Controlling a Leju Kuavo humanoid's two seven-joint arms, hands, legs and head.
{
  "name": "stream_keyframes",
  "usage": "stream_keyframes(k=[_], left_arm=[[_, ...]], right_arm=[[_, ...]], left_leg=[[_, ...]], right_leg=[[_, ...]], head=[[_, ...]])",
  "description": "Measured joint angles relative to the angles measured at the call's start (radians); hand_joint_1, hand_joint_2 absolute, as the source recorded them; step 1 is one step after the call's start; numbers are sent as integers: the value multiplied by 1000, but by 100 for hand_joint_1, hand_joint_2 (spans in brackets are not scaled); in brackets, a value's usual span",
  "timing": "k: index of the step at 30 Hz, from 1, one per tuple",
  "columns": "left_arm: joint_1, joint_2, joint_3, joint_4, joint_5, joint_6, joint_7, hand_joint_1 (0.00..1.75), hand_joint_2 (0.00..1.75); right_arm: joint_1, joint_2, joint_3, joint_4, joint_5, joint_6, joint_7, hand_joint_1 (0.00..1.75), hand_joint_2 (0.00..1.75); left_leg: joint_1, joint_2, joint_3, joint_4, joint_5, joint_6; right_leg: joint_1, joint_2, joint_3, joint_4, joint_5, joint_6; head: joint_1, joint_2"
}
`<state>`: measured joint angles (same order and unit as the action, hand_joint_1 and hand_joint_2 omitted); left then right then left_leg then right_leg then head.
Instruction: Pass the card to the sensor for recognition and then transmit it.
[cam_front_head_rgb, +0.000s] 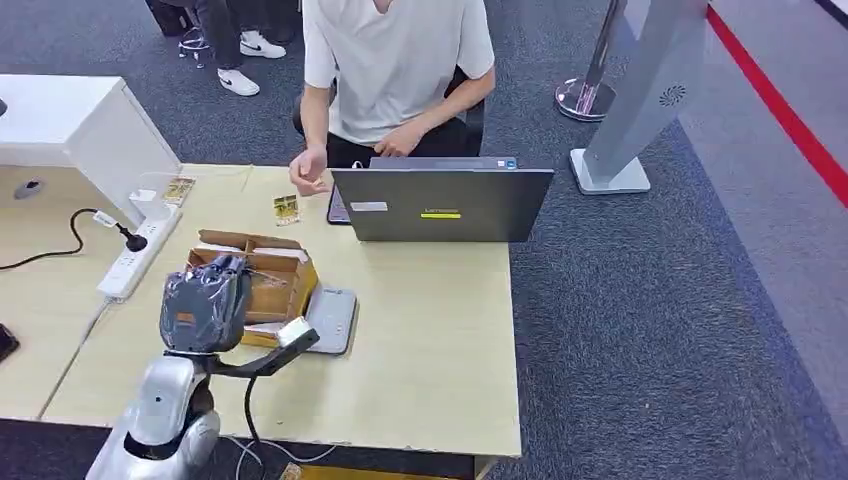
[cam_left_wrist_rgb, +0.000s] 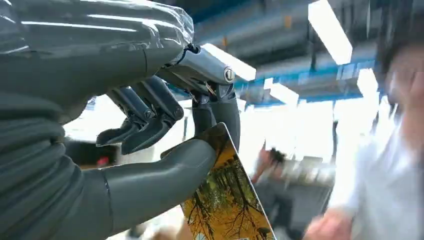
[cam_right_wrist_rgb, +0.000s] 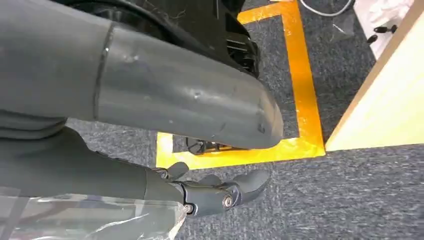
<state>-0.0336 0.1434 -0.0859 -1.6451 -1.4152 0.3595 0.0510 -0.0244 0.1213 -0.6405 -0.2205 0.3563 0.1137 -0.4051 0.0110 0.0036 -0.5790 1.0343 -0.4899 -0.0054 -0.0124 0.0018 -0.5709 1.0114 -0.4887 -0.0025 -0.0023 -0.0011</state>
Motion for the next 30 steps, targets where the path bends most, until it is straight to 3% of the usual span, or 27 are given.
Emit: stream_keyframes(k=[2,5,9,11,15,19,21,25,30], left_arm=[[-14,-11,-16,-71,16,56,-25,175,175],[-47,-24,-28,-123,31,86,-39,175,175],[-91,-34,-32,-137,42,105,-56,175,175],[-156,-37,-32,-106,13,125,-56,175,175],[-314,-37,-30,34,-46,155,-43,175,175],[-559,-12,-24,388,-97,168,62,175,175],[-642,-3,-24,532,-97,191,75,175,175],[-714,1,-24,703,-97,211,84,175,175],[-731,2,-24,791,-97,208,92,175,175]], right_arm=[[-2,0,-4,0,4,0,-2,0,0],[-9,0,-4,0,13,0,-2,0,0],[-15,0,-4,0,31,0,5,0,0],[-22,0,-3,0,55,1,14,0,0],[-46,3,1,0,85,3,38,0,0],[-74,14,17,0,101,21,64,0,0],[-79,20,22,0,106,19,73,0,0],[-79,29,24,2,106,18,78,0,0],[-78,33,24,3,105,13,76,0,0]], left_leg=[[0,0,0,0,0,0],[0,-1,0,0,0,0],[0,-1,1,0,1,-1],[1,-2,0,0,3,0],[0,-3,0,0,5,-1],[0,-2,-1,0,9,-3],[0,-1,0,0,9,-3],[0,-2,-1,0,9,-3],[0,-1,-2,0,9,-3]], right_leg=[[0,0,0,0,0,0],[0,0,0,0,0,0],[0,0,0,0,1,-1],[0,-3,0,0,1,-1],[0,-3,0,1,3,-2],[0,-2,-1,3,6,-3],[0,-1,-2,3,7,-4],[0,-1,-2,3,7,-3],[0,-1,-3,3,7,-3]], head=[[0,0],[0,0],[0,0],[0,0],[0,0],[1,0],[-2,0],[-2,0],[-2,0]])
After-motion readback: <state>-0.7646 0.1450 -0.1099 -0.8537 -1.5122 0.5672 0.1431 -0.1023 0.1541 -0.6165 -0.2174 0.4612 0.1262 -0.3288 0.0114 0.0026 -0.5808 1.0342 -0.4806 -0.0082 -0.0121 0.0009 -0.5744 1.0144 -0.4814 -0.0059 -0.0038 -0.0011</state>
